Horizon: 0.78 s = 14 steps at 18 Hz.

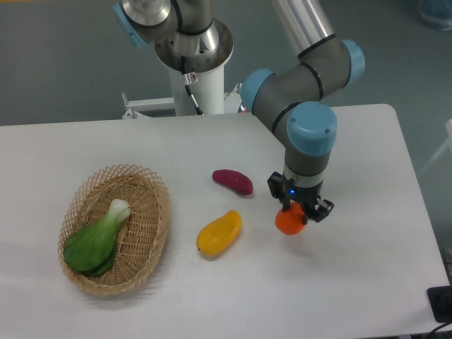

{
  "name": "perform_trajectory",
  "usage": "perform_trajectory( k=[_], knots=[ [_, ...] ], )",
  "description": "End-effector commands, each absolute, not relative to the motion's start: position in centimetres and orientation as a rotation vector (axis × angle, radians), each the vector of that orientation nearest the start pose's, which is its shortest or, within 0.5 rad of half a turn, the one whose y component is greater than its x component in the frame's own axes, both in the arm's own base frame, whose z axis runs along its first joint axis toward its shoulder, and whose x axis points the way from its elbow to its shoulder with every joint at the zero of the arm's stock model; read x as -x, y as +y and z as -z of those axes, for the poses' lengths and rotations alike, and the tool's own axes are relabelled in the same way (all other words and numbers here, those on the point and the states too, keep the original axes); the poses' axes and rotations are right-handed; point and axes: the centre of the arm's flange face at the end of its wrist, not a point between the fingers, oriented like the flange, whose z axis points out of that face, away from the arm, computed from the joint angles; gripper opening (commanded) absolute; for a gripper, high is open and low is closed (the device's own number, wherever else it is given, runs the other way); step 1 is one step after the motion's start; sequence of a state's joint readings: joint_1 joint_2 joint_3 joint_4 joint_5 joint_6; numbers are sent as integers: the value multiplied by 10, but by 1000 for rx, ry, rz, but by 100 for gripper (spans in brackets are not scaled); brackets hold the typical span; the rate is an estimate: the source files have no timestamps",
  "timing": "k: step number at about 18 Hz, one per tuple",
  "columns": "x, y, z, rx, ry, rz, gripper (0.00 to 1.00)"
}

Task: Place the orange on the table
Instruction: 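Lower the held orange toward the table beside the yellow mango, then open the gripper to release the orange onto the table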

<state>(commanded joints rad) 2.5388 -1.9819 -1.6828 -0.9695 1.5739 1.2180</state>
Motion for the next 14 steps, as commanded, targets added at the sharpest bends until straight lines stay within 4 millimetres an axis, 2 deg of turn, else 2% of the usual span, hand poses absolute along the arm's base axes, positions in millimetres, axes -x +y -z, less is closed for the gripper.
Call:
perform_trajectory(
  k=[4,8,12,14],
  knots=[
    [422,460,-252,3093,403,-69,50],
    [419,458,-247,3098,404,-54,51],
    [416,456,-242,3103,407,-39,61],
    [417,457,-242,3098,406,-43,72]
  ],
)
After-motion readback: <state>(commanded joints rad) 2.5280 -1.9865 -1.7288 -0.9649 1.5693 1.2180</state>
